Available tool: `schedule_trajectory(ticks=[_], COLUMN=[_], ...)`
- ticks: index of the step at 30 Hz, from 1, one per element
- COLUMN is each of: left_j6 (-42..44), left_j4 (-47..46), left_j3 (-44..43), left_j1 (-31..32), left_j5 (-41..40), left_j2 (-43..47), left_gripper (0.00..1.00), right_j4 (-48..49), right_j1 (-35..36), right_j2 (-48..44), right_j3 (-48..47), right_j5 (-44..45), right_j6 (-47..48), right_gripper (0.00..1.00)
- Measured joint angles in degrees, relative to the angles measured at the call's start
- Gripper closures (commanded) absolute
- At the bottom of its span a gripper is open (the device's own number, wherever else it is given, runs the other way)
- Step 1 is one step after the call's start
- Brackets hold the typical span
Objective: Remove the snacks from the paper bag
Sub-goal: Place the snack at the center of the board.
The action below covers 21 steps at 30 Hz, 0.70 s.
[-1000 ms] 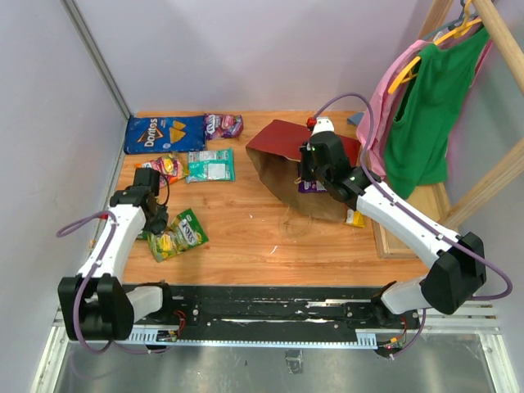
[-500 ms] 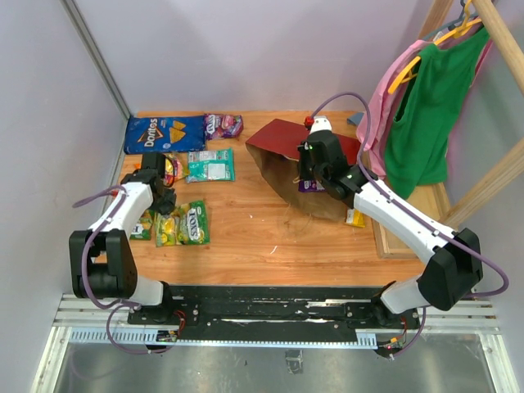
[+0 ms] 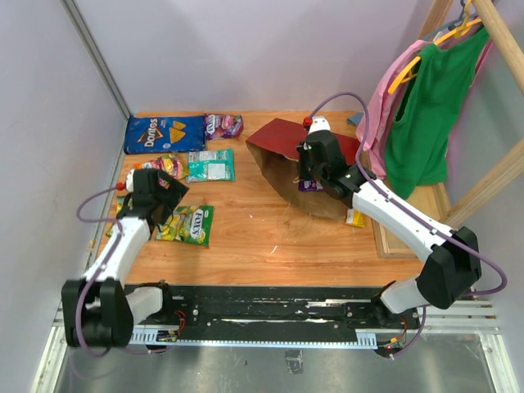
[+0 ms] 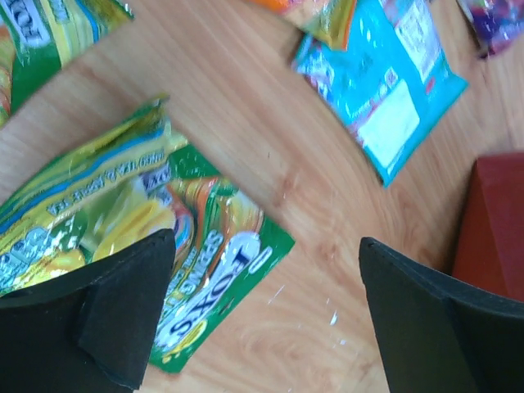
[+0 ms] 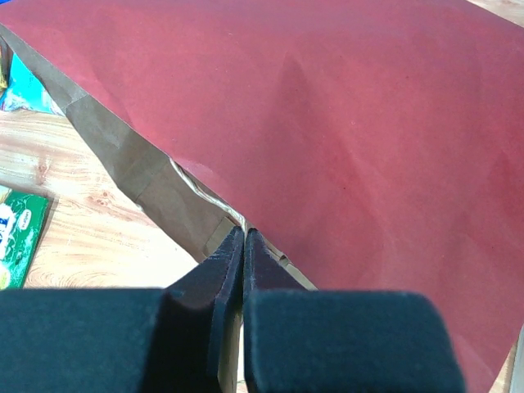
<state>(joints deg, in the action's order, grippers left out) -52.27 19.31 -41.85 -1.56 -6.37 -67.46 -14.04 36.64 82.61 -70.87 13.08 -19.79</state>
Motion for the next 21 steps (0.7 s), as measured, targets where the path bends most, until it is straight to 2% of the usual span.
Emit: schedule_trajectory(ticks=[4,9,15,21], left_j6=[1.4,1.3,0.1,0.8], left_j4=[-4.2,-6.6,-11.6,-15.1], left_j3=[11.6,19.2,20.4,16.9], left_j1=[0.2,0.2,0.2,0.2], left_j5=[2.4,3.0,2.5,2.1], left_j2=[10.6,14.3,10.2,3.3], left_gripper=[0.01,0.01,0.0,0.0], right_j4=[0.2,0.7,0.7,0.6], right_j1=[0.0,0.0,0.0,0.0], right_j2=[0.2,0.2,0.1,0.1], right_j3=[0.1,0.5,0.7,1.4], right_j5=[0.0,-0.1,-0.1,0.2], right_j6=[0.0,0.0,0.0,0.2], right_gripper=[0.99,0.99,0.99,0.99])
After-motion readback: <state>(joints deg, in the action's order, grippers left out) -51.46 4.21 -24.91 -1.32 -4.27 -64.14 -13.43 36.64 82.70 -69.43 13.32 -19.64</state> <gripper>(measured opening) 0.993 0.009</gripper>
